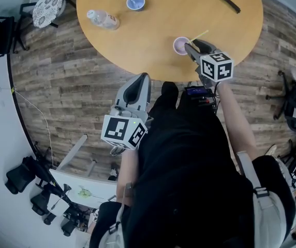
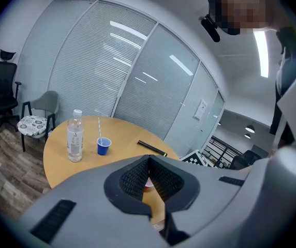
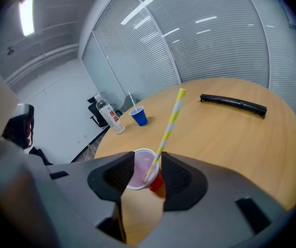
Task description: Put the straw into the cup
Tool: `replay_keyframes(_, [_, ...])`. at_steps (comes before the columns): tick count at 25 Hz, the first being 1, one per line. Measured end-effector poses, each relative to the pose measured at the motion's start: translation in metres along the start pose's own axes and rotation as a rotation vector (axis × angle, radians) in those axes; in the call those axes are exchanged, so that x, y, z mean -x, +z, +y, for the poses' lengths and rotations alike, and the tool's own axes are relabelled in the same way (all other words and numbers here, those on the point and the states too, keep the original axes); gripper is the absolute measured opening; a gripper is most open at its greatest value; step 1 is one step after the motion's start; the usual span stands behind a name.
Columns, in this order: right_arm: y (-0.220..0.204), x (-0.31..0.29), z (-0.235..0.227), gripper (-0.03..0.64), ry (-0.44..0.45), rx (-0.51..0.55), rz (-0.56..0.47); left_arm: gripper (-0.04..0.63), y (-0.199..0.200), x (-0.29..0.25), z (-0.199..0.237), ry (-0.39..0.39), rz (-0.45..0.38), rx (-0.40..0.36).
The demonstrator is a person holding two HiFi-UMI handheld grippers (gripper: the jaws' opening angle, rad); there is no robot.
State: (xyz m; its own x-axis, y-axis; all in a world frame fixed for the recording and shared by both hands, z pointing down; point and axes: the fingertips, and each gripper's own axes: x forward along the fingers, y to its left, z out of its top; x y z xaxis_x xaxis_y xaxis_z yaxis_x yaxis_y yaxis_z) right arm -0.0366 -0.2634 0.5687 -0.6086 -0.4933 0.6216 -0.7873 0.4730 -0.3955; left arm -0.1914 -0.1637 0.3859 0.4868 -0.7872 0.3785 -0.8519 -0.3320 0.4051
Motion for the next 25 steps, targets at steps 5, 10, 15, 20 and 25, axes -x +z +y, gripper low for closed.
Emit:
replay_keyframes(5, [0.000, 0.004, -0.003, 0.152, -0.003, -0.002, -0.003, 0.012, 0.000, -0.001, -0.006, -0.002, -0.001, -0.007])
replay_keyframes(10, [0.001, 0.012, -0.003, 0.152, -0.008, 0.002, -0.003, 0.012, 0.002, 0.000, -0.014, -0.009, -0.006, -0.015])
replay_keyframes(15, [0.004, 0.021, 0.002, 0.152, -0.001, 0.009, -0.019, 0.012, 0.003, -0.002, -0.022, -0.022, -0.015, -0.029])
replay_keyframes(20, [0.009, 0.036, 0.009, 0.152, 0.004, 0.026, -0.045, 0.012, 0.006, -0.005, -0.033, -0.049, -0.024, -0.047])
replay_keyframes(25, [0.016, 0.054, 0.018, 0.152, 0.030, 0.046, -0.067, 0.012, 0.009, -0.010, -0.047, -0.083, -0.025, -0.065])
